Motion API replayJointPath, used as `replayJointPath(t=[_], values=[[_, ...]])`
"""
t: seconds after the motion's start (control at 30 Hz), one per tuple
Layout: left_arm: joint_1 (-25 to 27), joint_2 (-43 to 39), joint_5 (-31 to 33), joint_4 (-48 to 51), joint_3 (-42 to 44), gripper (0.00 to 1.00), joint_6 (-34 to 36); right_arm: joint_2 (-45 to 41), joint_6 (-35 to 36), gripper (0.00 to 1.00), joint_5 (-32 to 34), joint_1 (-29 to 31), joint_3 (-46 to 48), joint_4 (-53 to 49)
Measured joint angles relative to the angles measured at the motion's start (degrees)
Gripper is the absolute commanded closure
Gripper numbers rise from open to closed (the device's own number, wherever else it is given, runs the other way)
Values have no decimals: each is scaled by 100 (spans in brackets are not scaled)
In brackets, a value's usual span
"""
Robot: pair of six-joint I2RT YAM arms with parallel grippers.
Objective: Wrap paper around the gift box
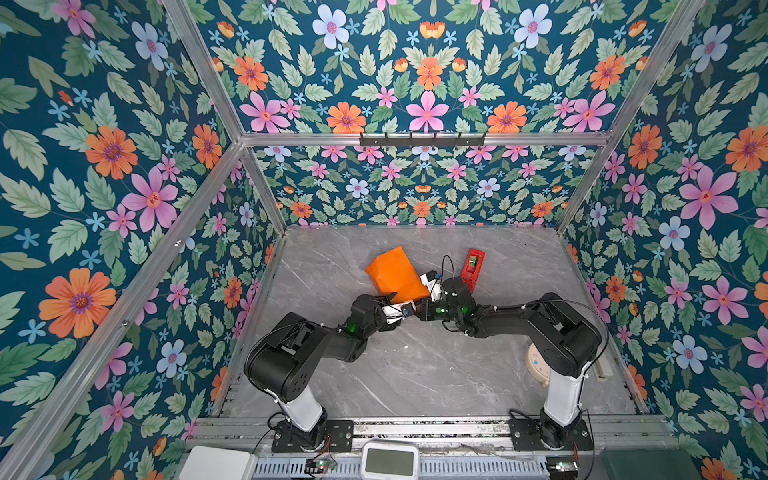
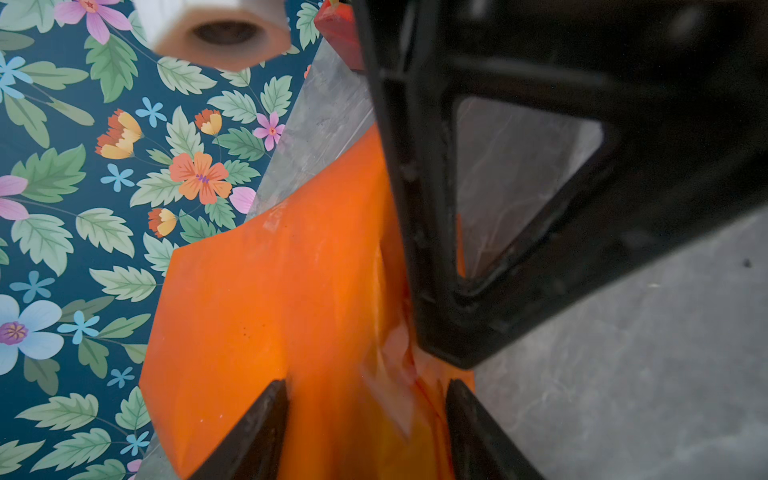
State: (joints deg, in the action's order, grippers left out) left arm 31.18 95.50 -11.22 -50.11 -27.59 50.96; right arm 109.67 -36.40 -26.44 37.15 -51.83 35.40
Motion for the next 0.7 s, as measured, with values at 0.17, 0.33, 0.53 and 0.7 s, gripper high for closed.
replayJointPath(t=[0.17,0.33,0.53,0.7], values=[[0,-20,-22,11,11,38,-2,129,129,89,267,-103,57,-55],[0,-20,-24,17,11,37,-2,129,219,89,302,-96,94,-31],[0,-28,-26,28,11,37,-2,85,157,89,98,9,96,240],[0,-46,-39,50,15,36,-7,96,-111,88,-111,22,59,501]])
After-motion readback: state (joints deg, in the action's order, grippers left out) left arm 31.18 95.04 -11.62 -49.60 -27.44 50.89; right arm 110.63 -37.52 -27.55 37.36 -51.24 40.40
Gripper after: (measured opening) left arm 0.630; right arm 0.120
